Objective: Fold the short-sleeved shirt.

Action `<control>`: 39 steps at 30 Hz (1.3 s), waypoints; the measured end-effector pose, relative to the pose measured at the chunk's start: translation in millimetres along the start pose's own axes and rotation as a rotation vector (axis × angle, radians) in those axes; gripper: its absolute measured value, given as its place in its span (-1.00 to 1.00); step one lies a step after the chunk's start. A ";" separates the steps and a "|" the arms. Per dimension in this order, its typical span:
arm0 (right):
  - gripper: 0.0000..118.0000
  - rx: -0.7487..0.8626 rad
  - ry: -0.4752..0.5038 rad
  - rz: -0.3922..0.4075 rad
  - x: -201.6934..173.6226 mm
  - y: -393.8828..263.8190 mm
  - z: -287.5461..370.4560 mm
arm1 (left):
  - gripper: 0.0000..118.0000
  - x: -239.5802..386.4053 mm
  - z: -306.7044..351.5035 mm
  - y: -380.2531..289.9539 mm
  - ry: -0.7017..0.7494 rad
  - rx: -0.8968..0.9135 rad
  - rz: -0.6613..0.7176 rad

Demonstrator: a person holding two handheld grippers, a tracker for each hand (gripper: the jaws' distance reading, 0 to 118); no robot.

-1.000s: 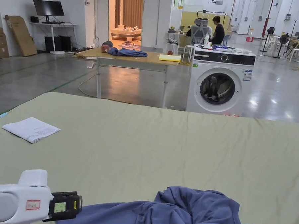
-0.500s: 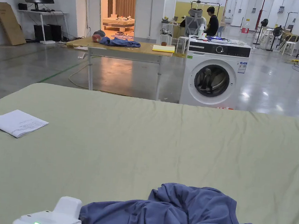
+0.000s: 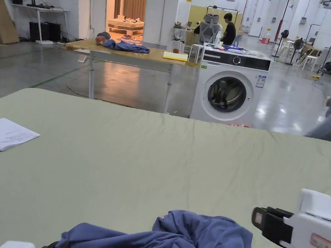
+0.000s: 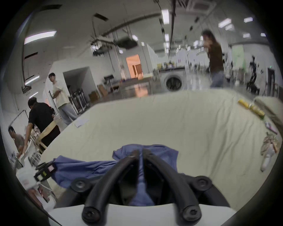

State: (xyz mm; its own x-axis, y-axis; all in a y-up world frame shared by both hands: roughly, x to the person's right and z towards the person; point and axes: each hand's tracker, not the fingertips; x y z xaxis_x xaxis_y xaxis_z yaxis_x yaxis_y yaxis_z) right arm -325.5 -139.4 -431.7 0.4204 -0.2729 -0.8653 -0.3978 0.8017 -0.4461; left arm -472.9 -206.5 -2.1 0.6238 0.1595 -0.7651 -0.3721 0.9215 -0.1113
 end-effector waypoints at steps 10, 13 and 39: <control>0.94 -0.467 -0.161 0.115 35.3 27.6 -172.0 | -0.98 -15.3 2.2 -5.5 0.009 -0.038 0.042; 0.72 -0.632 -0.230 0.121 38.2 9.4 -198.7 | -0.98 -14.4 -1.5 -10.6 0.028 -0.061 0.006; -0.92 0.042 0.031 0.021 11.0 119.2 177.4 | -0.98 -3.8 40.0 205.7 -0.016 0.132 -0.090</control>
State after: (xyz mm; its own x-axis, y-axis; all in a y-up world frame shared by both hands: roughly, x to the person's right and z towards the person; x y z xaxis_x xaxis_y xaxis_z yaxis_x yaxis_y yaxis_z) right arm -223.6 47.4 -453.9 0.3869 -0.2715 -0.8813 -0.3718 0.8286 -0.4185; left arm -524.3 -3.5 3.3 0.6614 0.0791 -0.7458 -0.2214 0.9707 -0.0934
